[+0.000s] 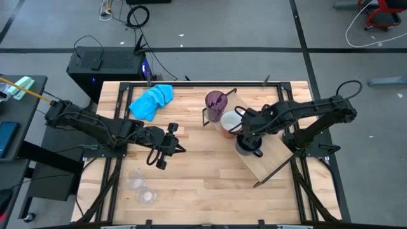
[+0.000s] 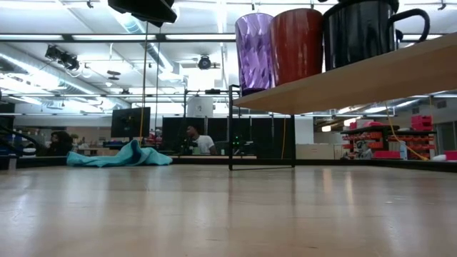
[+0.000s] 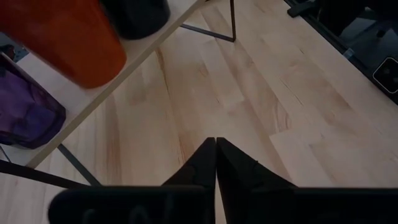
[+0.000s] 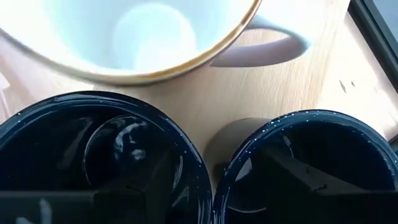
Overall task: Stack small to large cups/mugs on shelf
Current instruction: Adjust the black mugs on the shelf
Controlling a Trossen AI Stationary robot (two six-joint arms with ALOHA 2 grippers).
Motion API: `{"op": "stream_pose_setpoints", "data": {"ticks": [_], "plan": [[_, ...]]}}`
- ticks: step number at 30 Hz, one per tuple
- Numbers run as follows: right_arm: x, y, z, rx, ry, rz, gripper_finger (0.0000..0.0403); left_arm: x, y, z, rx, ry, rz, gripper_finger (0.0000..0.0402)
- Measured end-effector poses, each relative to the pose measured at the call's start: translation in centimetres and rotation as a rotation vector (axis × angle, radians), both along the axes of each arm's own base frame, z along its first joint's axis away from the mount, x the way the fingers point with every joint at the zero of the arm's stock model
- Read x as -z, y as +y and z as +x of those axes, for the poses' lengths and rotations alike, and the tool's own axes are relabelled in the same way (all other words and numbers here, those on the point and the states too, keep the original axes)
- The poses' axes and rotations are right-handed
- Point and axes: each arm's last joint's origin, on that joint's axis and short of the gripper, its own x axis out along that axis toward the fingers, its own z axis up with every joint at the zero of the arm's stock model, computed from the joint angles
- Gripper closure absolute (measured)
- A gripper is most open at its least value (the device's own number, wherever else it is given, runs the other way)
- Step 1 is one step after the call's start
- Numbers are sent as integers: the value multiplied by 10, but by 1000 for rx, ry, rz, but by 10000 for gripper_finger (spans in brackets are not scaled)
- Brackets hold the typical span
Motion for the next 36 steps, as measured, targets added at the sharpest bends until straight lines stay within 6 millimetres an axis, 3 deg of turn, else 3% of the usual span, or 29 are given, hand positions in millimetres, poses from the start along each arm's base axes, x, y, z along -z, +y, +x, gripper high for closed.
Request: {"op": "stream_pose_setpoints", "data": {"ticks": [7,36], "plan": [[0,-8,3,30,-20,9,188,0,0,0,1,0,2,380],[-10,-7,-6,-5,-45,83,206,0,0,0,34,-7,52,382]]}}
